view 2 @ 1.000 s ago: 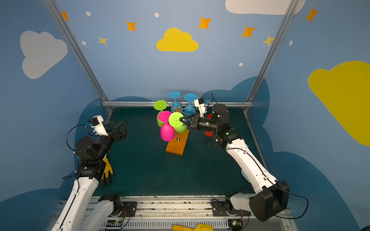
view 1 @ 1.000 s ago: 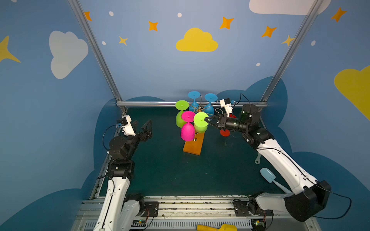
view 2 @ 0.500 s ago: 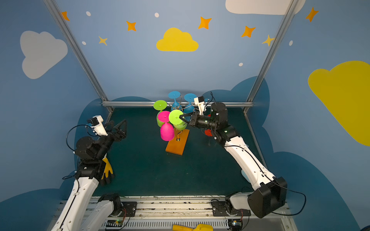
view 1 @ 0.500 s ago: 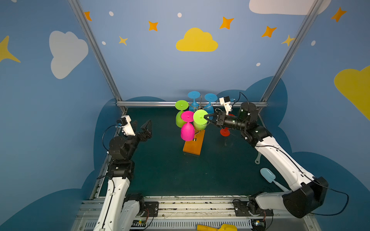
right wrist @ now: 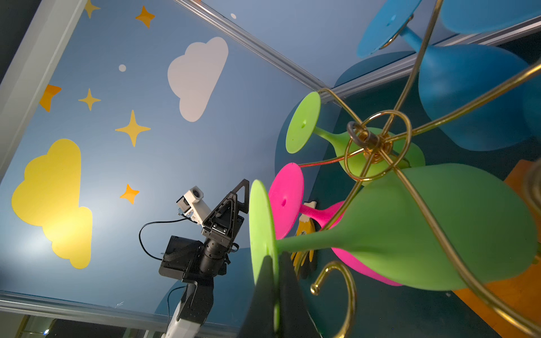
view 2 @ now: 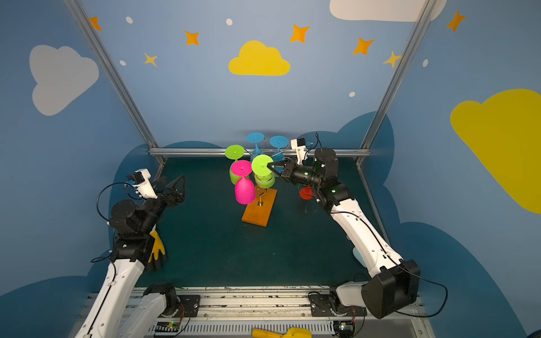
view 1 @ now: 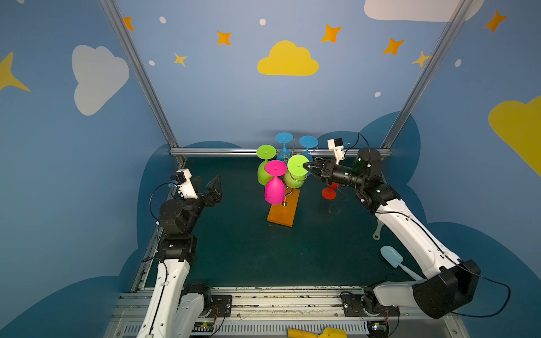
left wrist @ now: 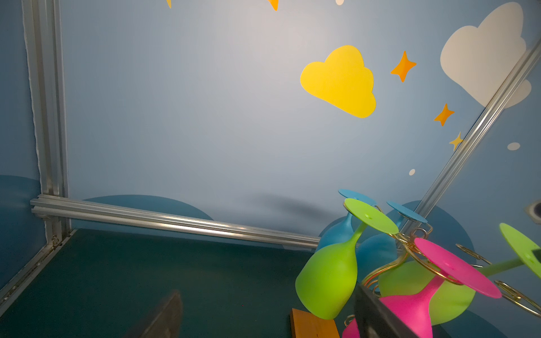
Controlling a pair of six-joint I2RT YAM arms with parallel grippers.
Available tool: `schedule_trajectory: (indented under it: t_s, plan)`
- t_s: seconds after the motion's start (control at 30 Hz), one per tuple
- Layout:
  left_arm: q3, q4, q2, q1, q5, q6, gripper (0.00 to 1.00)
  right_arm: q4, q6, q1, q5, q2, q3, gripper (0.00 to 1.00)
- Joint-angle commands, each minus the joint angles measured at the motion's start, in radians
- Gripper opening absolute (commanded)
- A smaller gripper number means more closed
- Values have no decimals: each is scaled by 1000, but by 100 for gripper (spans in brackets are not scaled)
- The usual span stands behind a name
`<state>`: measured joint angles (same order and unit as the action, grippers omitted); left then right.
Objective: Take the wine glass off the wine glass rack
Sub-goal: Pick up the wine glass from the wine glass rack.
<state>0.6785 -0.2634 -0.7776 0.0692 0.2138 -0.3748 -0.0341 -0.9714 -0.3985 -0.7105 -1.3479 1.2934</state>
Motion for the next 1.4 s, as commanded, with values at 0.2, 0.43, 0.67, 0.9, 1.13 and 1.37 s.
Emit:
schedule_trajectory:
  t_s: [0.2,0.43,0.67,0.9,1.13,1.37]
  plan:
    - [-5,-30,8,7,13,-13,90,-72,-36,30,25,16,-34,0]
    - [-5,-30,8,8,13,-14,90,-56,-30,33,27,38,-54,0]
    - [-5,-30,6,7,13,-17,90,-48,-36,34,39,55,-78,0]
    - [-5,-33,7,8,13,-16,90,3,-33,36,62,75,-81,0]
    - [-7,-34,5,8,13,-22,90,33,-43,36,77,92,-92,0]
    - [-7,-34,5,8,13,-22,90,30,-49,38,110,101,-125,0]
